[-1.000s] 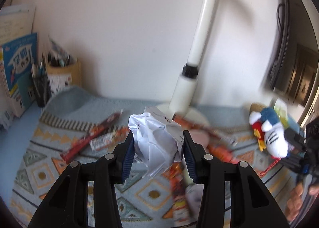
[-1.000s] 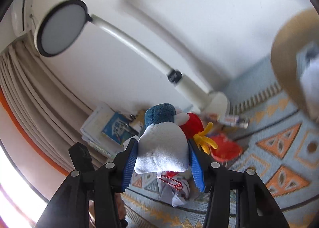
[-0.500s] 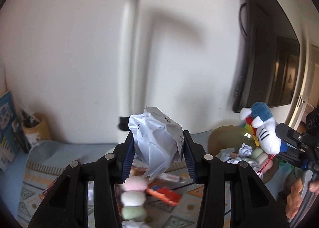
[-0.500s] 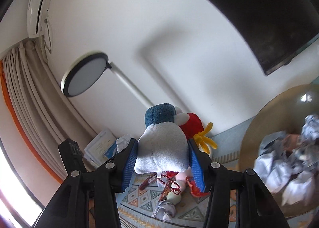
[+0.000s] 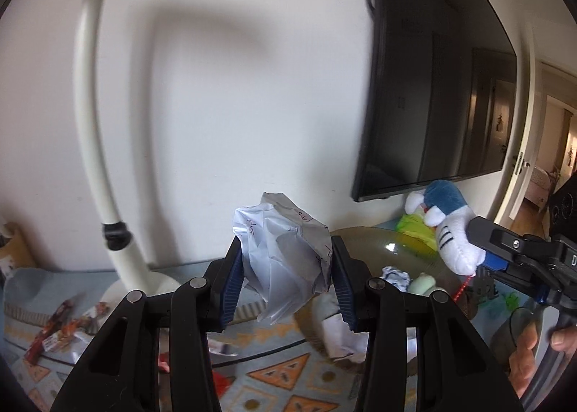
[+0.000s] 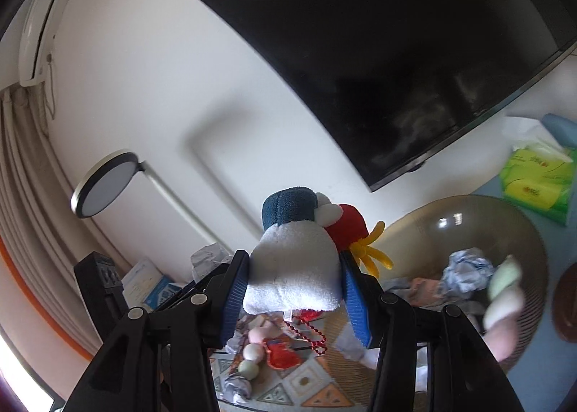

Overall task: Organize objects
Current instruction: 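Carry the white paper and white-blue plush toy to the gold bowl and open both grippers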

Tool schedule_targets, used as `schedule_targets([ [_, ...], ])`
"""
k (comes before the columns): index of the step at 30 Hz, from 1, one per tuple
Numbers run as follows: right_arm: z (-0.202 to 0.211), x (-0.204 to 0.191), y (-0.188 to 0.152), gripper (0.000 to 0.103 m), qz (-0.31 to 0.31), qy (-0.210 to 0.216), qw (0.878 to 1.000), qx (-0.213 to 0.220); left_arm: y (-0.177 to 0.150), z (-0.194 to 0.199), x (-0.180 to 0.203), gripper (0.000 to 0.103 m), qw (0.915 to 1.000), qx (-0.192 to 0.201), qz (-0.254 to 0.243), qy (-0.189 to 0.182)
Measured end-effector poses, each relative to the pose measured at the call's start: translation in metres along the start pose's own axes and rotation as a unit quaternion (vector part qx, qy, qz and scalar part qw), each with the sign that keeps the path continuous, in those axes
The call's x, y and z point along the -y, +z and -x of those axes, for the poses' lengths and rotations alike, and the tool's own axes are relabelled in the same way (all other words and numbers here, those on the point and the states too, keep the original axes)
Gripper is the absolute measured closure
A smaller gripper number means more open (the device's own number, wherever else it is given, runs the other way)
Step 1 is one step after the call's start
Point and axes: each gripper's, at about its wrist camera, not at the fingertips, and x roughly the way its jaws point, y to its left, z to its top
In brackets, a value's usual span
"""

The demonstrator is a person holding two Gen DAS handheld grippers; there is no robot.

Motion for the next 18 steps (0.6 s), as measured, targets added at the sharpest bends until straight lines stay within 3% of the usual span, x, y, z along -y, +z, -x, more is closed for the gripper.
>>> schedule_targets([
  [7,0.009,0.027,0.01,0.054,-0.002,-0.049,0.999,0.003,-0.011,-0.025,0.038,0.061,0.9981,-0.031,-0.015,-0.052],
  [18,-0.006,0.053,0.011,0.054,-0.011,-0.103,0.995,-0.014,-0.023,-0.056,0.066,0.061,0.9955,-0.057,-0.04,-0.065],
])
